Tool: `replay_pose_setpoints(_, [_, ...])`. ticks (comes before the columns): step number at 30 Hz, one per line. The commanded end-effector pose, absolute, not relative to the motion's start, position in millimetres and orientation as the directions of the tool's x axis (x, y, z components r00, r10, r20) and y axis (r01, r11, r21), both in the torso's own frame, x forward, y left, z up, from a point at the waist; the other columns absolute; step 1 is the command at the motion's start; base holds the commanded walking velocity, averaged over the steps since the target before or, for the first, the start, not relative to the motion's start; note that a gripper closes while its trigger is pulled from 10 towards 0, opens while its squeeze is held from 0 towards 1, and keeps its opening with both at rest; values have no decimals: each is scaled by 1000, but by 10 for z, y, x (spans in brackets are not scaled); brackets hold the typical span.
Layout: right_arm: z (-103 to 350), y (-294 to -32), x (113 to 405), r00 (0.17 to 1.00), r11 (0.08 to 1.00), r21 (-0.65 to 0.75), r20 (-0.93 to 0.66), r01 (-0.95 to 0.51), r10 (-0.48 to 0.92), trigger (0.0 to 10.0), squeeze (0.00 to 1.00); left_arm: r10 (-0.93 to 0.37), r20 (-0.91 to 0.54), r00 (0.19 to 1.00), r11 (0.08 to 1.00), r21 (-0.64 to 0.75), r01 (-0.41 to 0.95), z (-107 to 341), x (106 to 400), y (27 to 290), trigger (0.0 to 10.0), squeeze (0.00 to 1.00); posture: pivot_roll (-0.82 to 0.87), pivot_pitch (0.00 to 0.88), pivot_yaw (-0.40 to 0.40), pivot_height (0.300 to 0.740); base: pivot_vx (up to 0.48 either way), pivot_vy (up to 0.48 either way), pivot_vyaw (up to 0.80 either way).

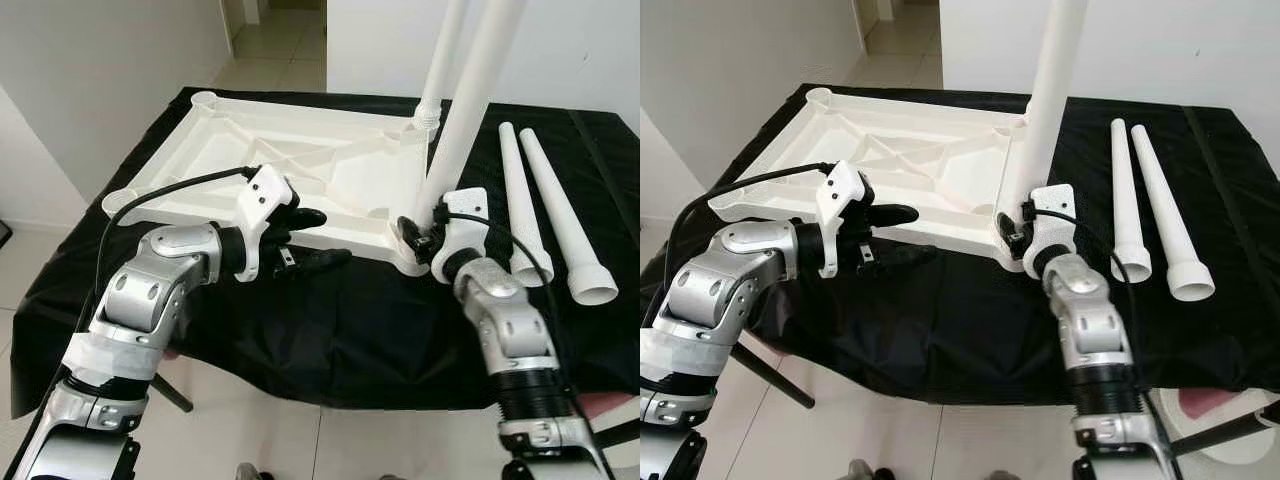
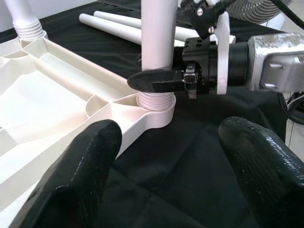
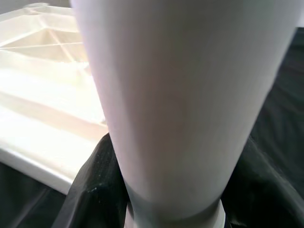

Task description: Building children table

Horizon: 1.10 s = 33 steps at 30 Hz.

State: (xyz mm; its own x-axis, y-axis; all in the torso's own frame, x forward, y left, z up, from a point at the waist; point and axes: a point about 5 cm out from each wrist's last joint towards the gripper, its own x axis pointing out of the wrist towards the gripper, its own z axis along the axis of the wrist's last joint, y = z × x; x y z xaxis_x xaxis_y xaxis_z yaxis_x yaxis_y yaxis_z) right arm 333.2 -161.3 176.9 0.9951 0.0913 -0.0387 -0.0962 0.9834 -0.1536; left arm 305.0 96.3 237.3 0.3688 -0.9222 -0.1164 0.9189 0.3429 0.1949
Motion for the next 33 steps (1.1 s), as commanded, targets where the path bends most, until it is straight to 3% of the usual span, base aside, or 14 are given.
replay_pose_setpoints(1, [1220,-1795,3197,949,978,-189,-281,94,-145,0,0,-909,-119,399,372,200,906,2367,3052,996,10000,0,-110,136,82,740,0,0,0])
replay_pose_setpoints(4, [1217,-1791,3187,943,974,-189,-284,123,-174,0,0,-909,-119,399,372,200,907,2368,3052,996,10000,0,-110,136,82,740,0,0,0])
replay_pose_setpoints(7, [1155,-1752,3085,905,943,-190,-280,275,-320,0,0,-909,-121,400,373,198,907,2359,3046,999,10000,0,-110,136,82,740,0,0,0])
replay_pose_setpoints(11, [1177,-1694,3026,879,913,-154,-251,377,-405,0,0,-908,-123,401,373,198,906,2355,3046,1002,10000,0,-107,141,82,740,0,0,0])
replay_pose_setpoints(17, [1238,-1621,3012,873,901,-82,-226,425,-432,0,0,-908,-122,400,373,198,907,2360,3049,1002,10000,0,-107,142,84,740,0,0,0])
replay_pose_setpoints(18, [1255,-1565,3036,895,922,-86,-221,378,-388,10000,0,-908,-123,400,372,198,907,2360,3049,1001,10000,0,-107,142,84,740,0,0,0])
replay_pose_setpoints(21, [1290,-1540,3051,913,934,-86,-197,346,-356,10000,0,-908,-124,400,372,199,907,2361,3051,1001,10000,0,-107,143,86,740,0,0,0])
replay_pose_setpoints(22, [1324,-1544,3051,918,934,-88,-170,347,-357,10000,1000,-908,-124,400,372,199,907,2361,3051,1001,10000,0,-107,143,86,740,0,0,0])
replay_pose_setpoints(27, [1460,-1484,3088,958,961,-52,-88,270,-274,10000,1000,-908,-125,399,371,200,907,2361,3049,1001,10000,0,-107,143,86,740,0,0,0])
replay_pose_setpoints(28, [1547,-1446,3100,975,975,-35,-38,220,-221,10000,0,-908,-125,399,371,200,907,2361,3048,1001,10000,0,-107,143,86,740,0,0,0])
replay_pose_setpoints(29, [1547,-1446,3100,975,975,-35,-38,220,-221,10000,0,-908,-125,399,371,200,907,2361,3048,1001,10000,0,-107,143,86,740,0,0,0])
replay_pose_setpoints(30, [1751,-1381,3113,992,994,-47,84,103,-99,10000,0,-908,-126,399,371,200,907,2362,3052,1006,10000,0,-108,144,88,740,0,0,0])
replay_pose_setpoints(33, [1890,-1374,3118,987,996,-77,157,35,-23,10000,0,-908,-127,400,371,200,907,2362,3052,1009,10000,0,-108,144,88,740,0,0,0])
